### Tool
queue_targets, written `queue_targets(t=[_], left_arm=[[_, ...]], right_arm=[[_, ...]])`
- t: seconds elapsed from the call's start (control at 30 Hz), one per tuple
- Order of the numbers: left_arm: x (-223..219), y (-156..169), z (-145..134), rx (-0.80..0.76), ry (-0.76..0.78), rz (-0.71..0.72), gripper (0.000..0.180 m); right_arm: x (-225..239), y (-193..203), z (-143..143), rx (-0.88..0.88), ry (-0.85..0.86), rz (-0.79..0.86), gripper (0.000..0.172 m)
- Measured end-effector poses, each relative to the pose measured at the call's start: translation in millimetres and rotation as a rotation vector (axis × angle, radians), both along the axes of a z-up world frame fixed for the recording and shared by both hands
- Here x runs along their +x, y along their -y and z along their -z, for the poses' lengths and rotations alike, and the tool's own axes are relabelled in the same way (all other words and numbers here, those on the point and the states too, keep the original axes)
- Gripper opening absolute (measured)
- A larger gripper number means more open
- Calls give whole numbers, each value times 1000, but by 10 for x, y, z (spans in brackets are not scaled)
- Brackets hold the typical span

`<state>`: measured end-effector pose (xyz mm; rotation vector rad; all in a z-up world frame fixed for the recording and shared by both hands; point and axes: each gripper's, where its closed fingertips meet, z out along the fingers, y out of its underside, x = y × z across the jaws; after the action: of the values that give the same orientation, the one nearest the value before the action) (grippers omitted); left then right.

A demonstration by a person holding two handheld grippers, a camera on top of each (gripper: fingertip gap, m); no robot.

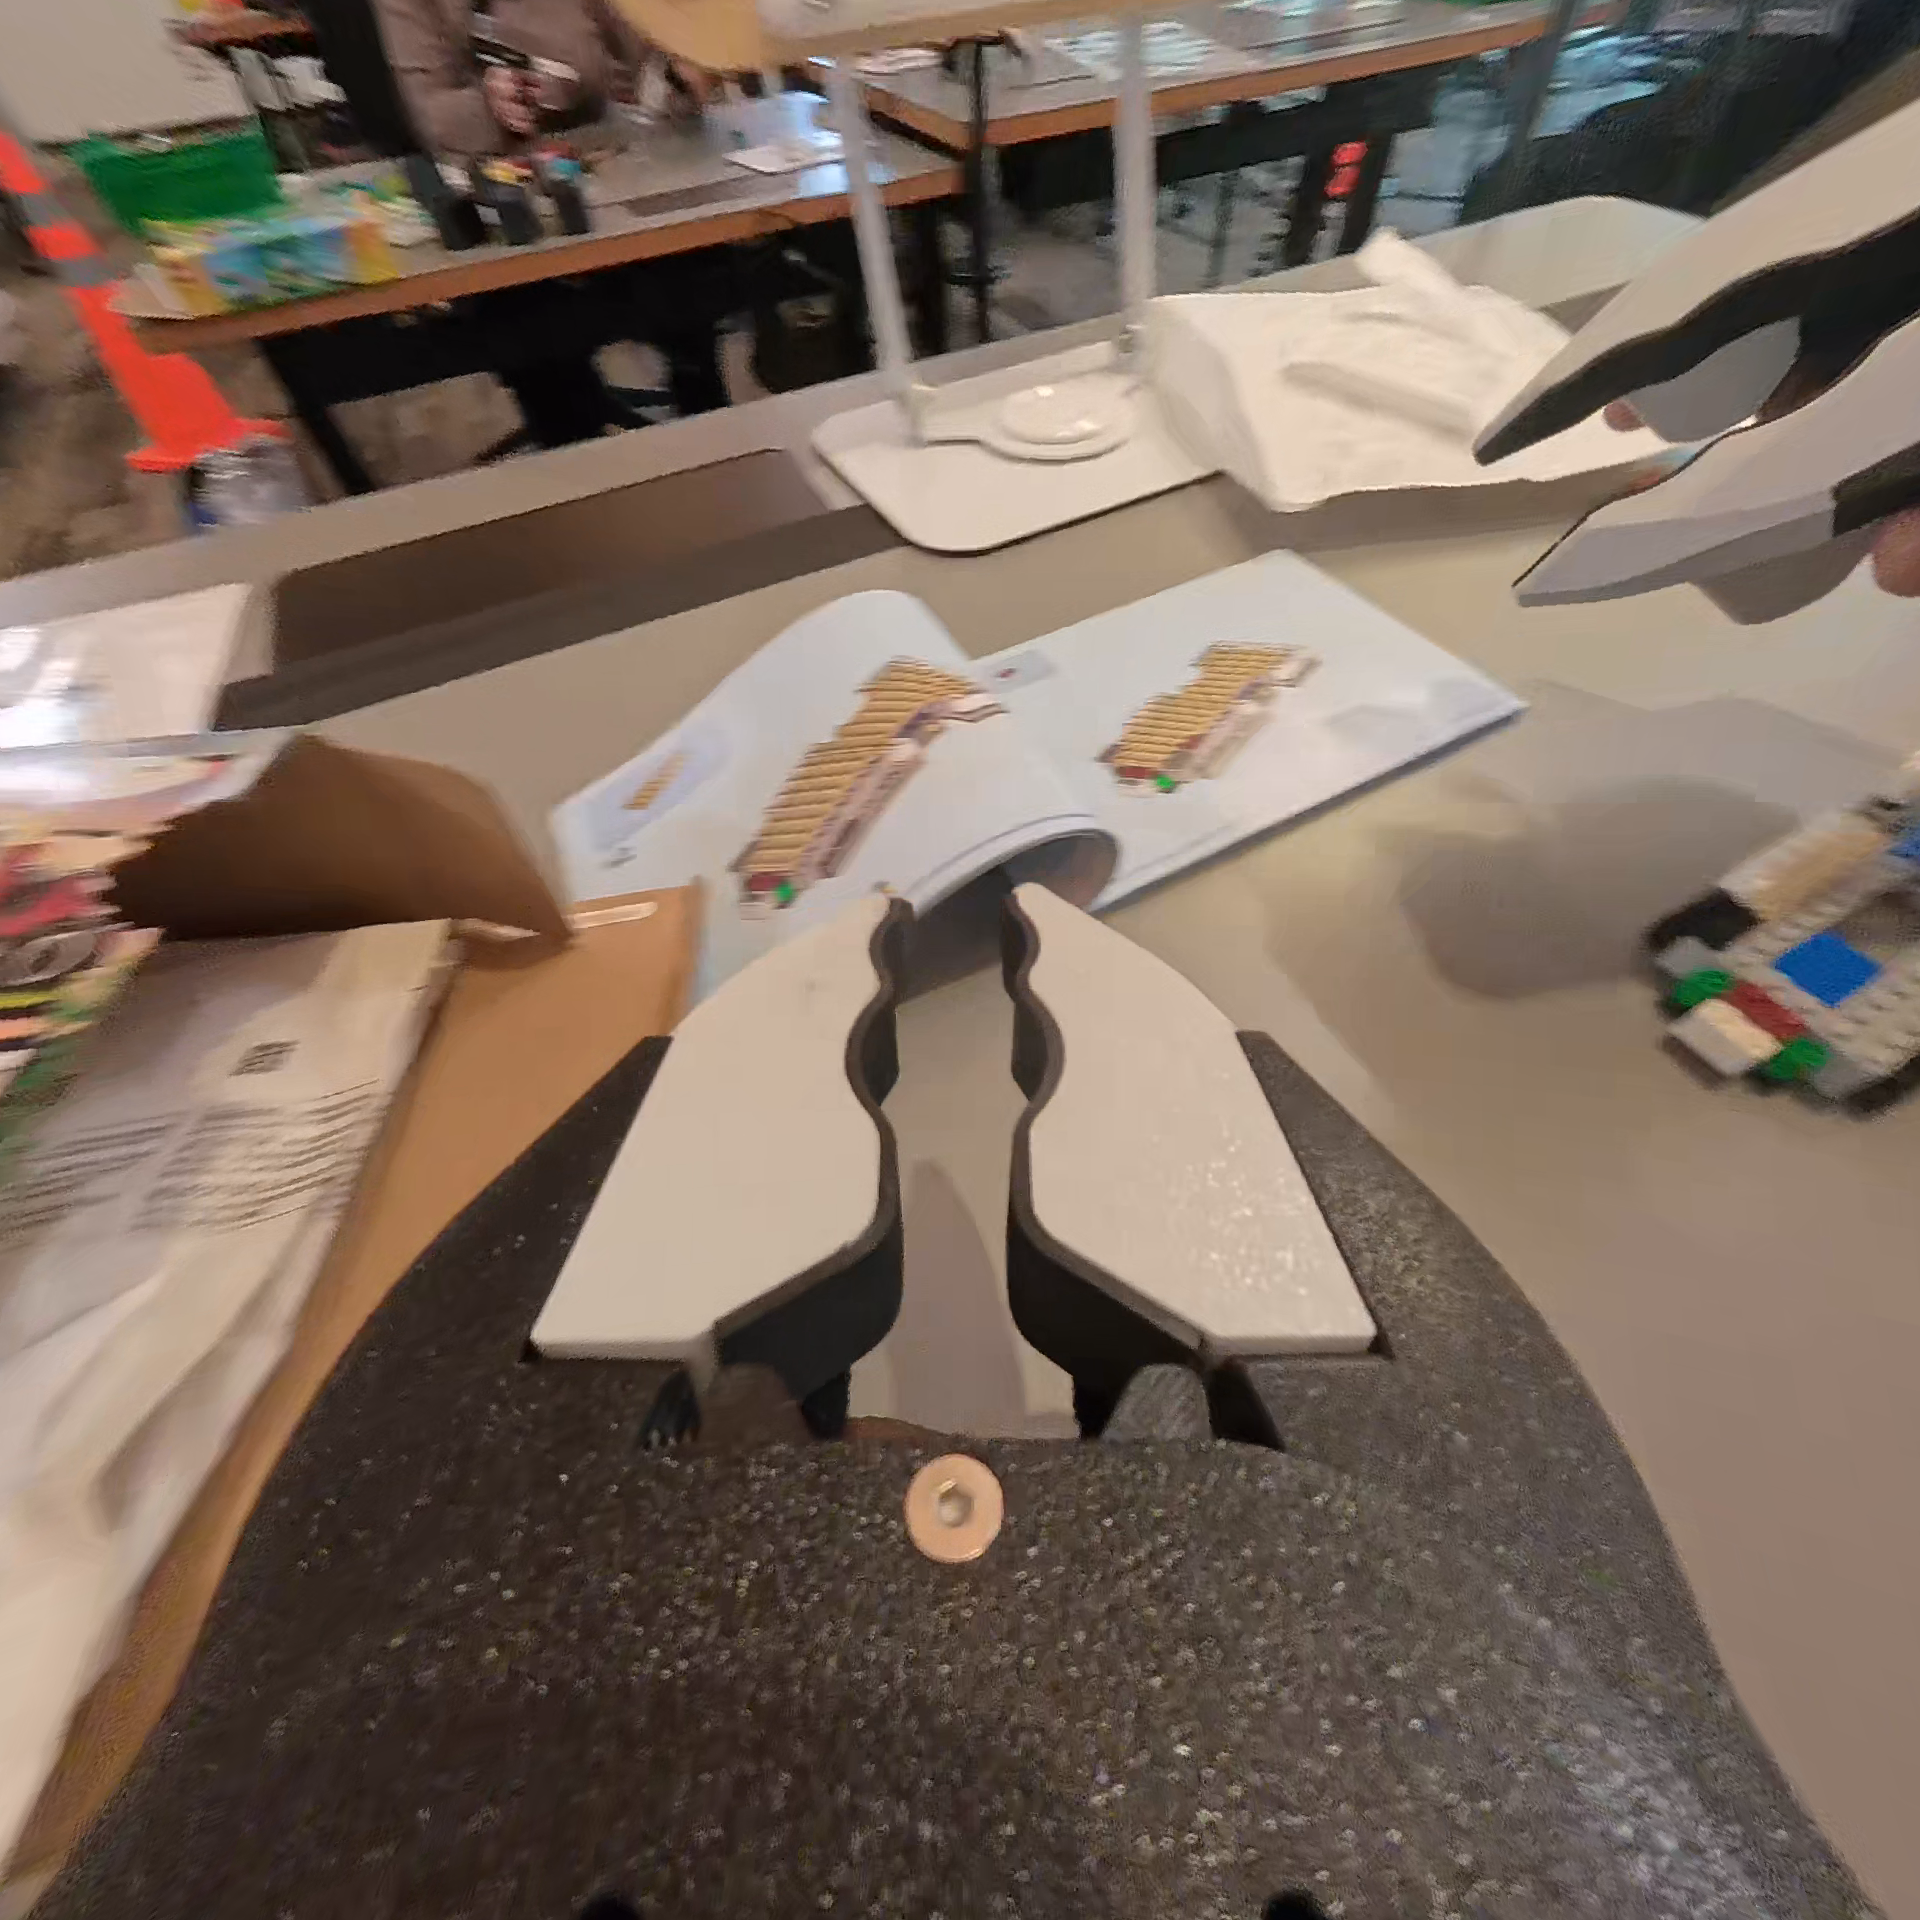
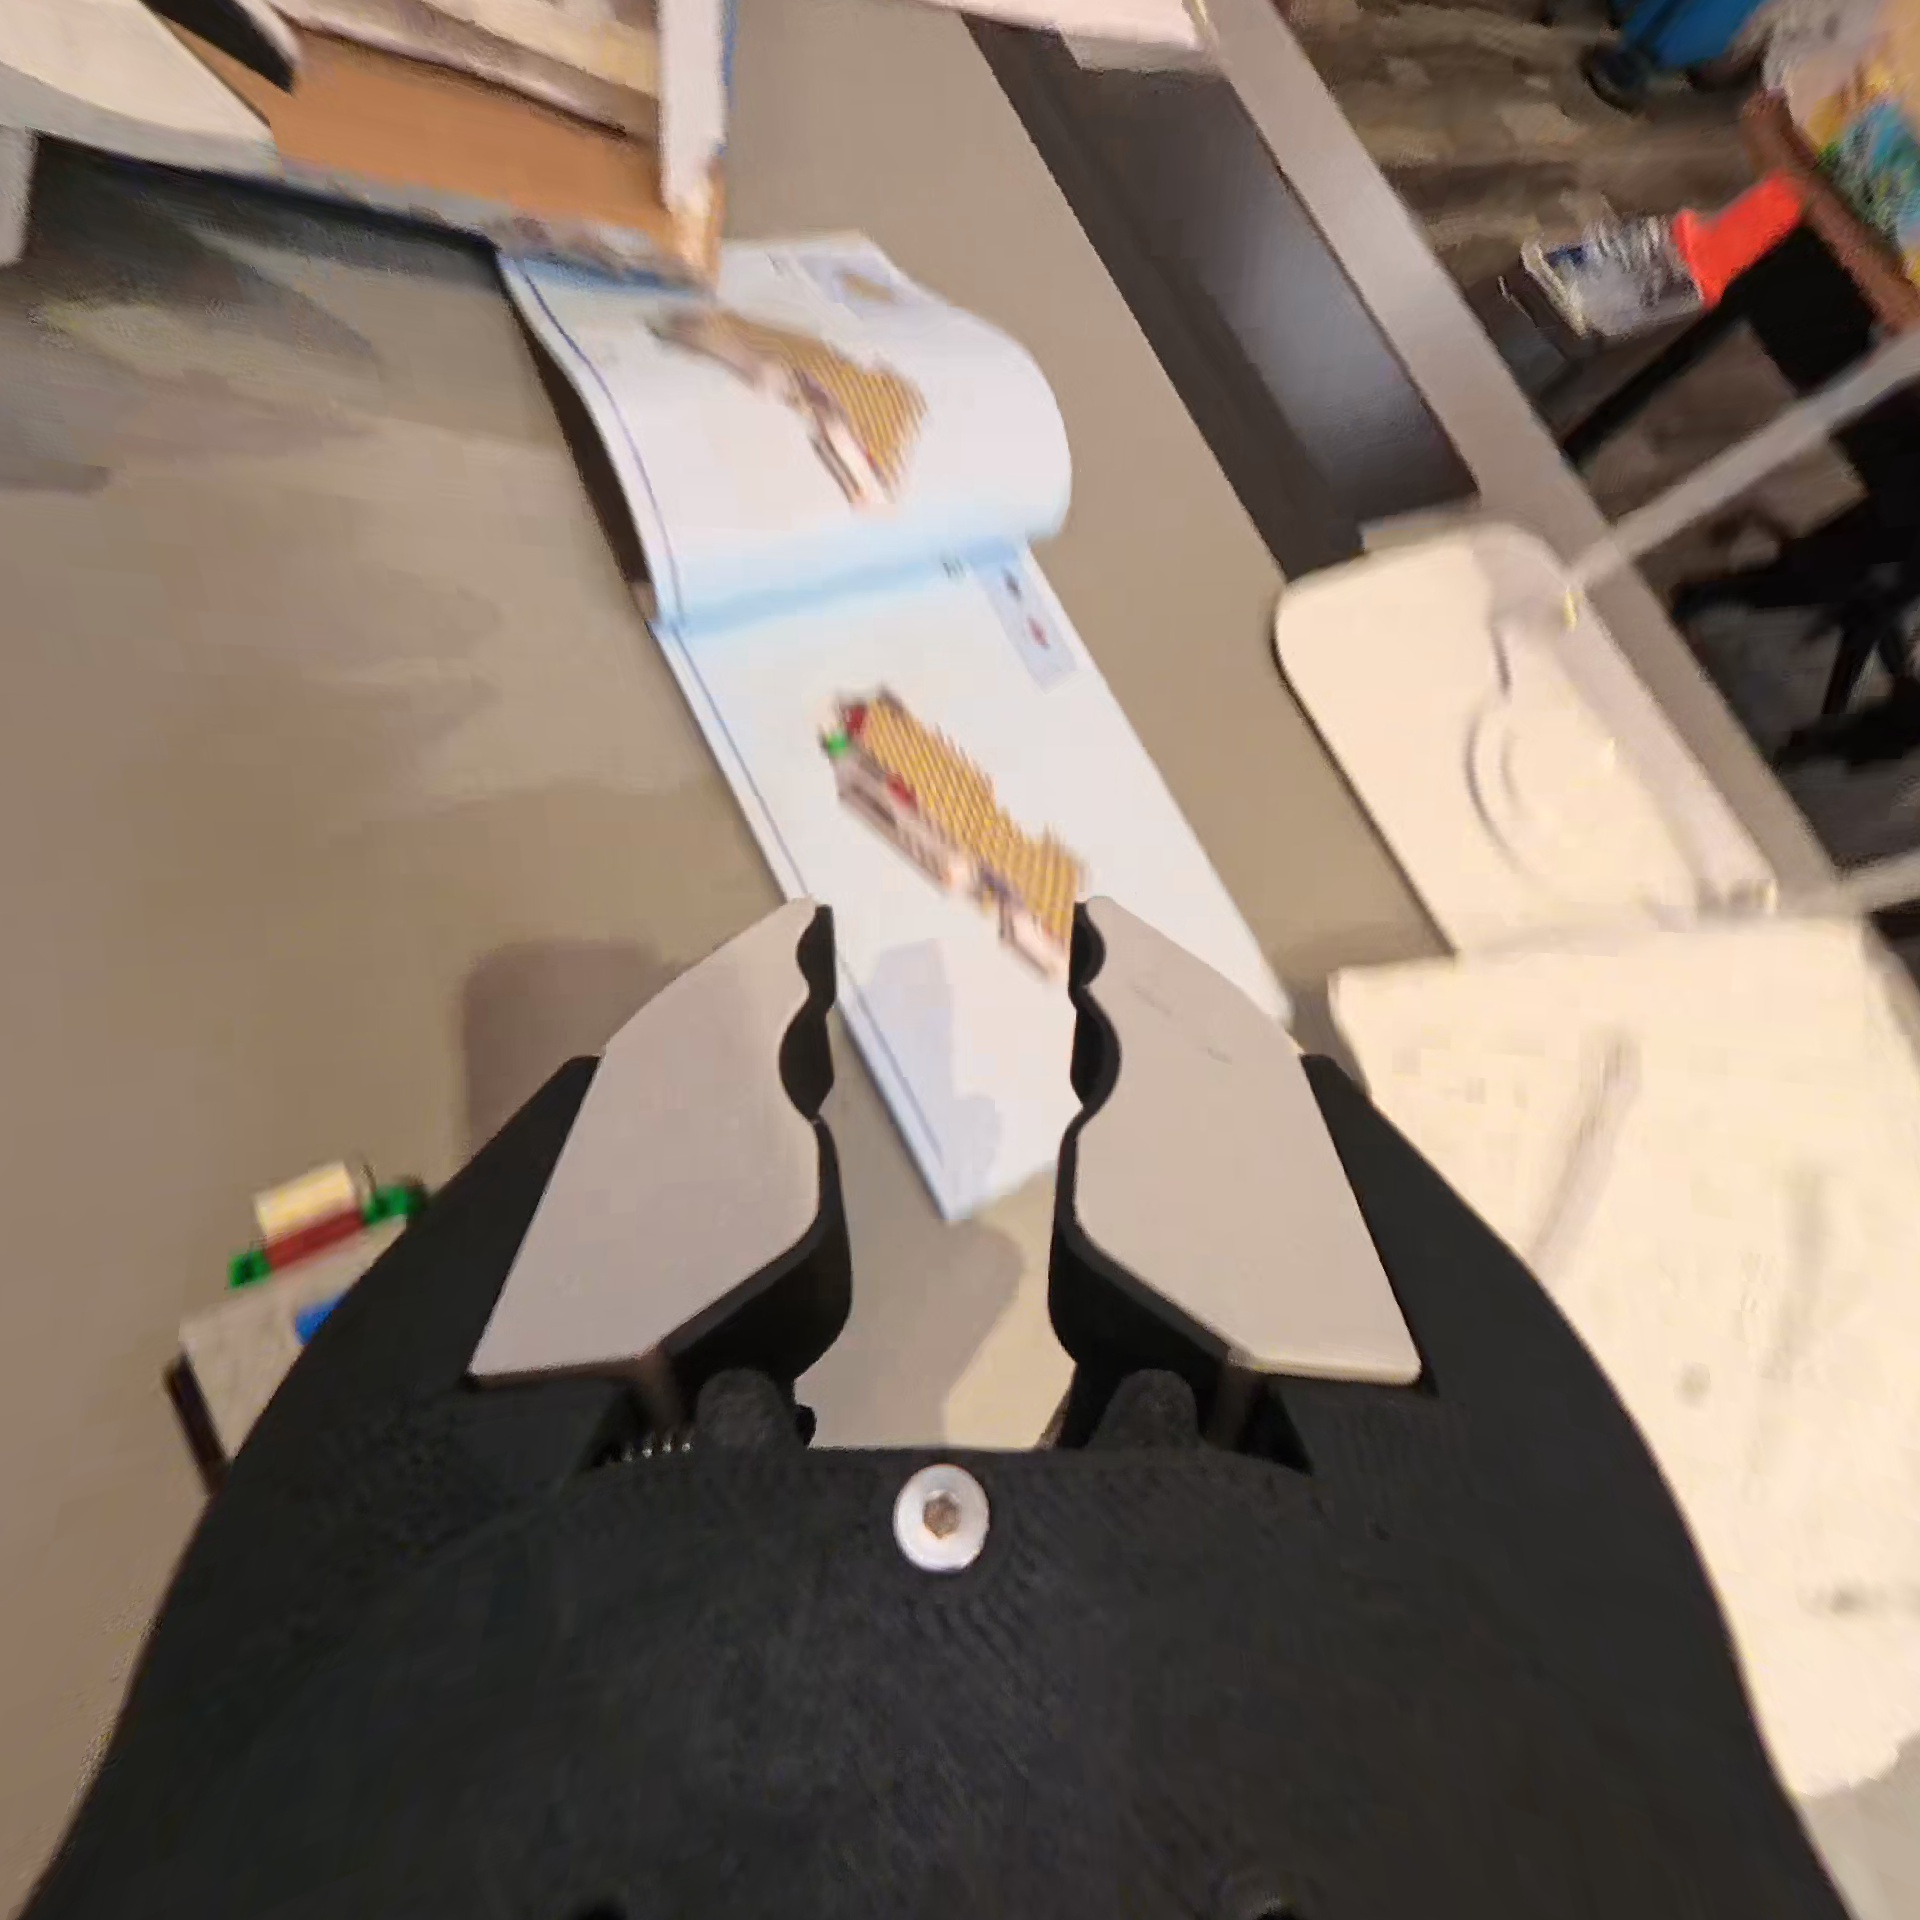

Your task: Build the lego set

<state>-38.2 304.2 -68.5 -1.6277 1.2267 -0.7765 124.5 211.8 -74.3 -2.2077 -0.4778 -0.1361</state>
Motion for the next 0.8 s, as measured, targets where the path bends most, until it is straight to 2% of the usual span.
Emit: queue_targets(t=[0.17,0.27,0.33,0.4,0.6,0.8], left_arm=[[254,461,219,-211,-21,221,28],[406,689,167,-393,68,326,32],[537,754,137,-449,104,363,32],[676,783,152,-412,77,386,36],[999,831,209,-172,-17,490,41],[945,900,304,-160,-51,522,43]], right_arm=[[631,818,450,-105,-94,257,43],[749,1087,539,-98,-169,309,43],[767,1173,595,-103,-188,311,42],[762,1190,631,-112,-198,301,42],[643,1140,737,-132,-250,252,42],[650,1128,769,-135,-214,256,42]])
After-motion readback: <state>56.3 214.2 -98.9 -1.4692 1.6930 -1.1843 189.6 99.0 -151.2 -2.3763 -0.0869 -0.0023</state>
